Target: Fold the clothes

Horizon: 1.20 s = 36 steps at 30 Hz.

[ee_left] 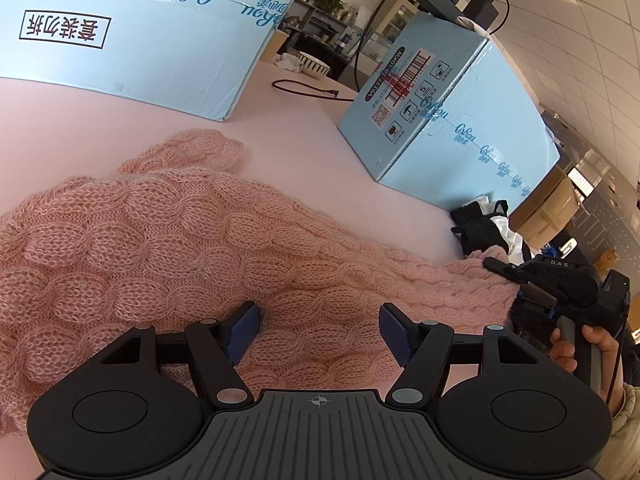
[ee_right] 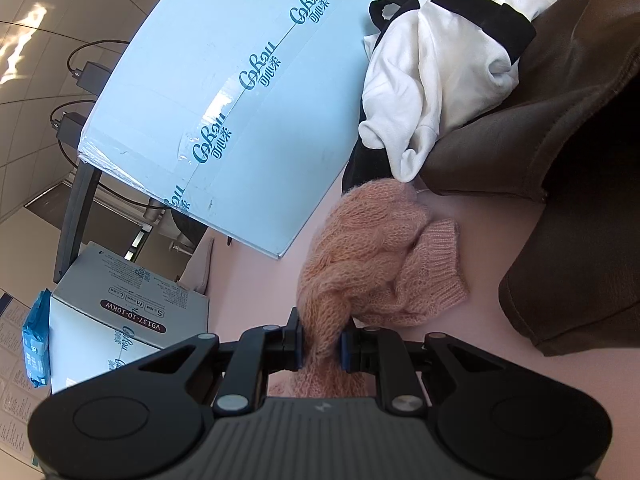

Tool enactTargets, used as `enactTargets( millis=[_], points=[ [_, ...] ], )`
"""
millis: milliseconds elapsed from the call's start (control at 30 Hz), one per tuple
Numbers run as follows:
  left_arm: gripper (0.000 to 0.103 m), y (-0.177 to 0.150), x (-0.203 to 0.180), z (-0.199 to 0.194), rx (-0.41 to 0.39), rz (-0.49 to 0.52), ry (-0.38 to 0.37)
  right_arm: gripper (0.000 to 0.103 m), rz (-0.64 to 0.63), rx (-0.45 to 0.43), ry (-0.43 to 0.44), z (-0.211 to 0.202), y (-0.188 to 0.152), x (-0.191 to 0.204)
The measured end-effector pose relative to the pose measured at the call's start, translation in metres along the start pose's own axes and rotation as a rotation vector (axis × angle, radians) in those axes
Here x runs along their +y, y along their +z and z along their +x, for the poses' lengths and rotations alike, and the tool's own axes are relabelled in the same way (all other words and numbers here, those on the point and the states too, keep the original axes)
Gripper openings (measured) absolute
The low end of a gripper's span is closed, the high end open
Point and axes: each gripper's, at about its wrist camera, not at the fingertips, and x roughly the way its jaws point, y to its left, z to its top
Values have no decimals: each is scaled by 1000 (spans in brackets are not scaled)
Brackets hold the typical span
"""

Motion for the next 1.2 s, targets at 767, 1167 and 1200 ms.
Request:
enactTargets(
  millis=[767,1167,1200],
  points=[
    [67,0,2,1,-1,24,-1,18,-99,-34,92,-13,-7,39],
    [66,6,4,-19,-69,-59,-12,18,-296,17,231,-4,-45,128],
    [66,7,6,-25,-84,-71,-10,18,-314,30,244,-1,-51,136]
  ],
)
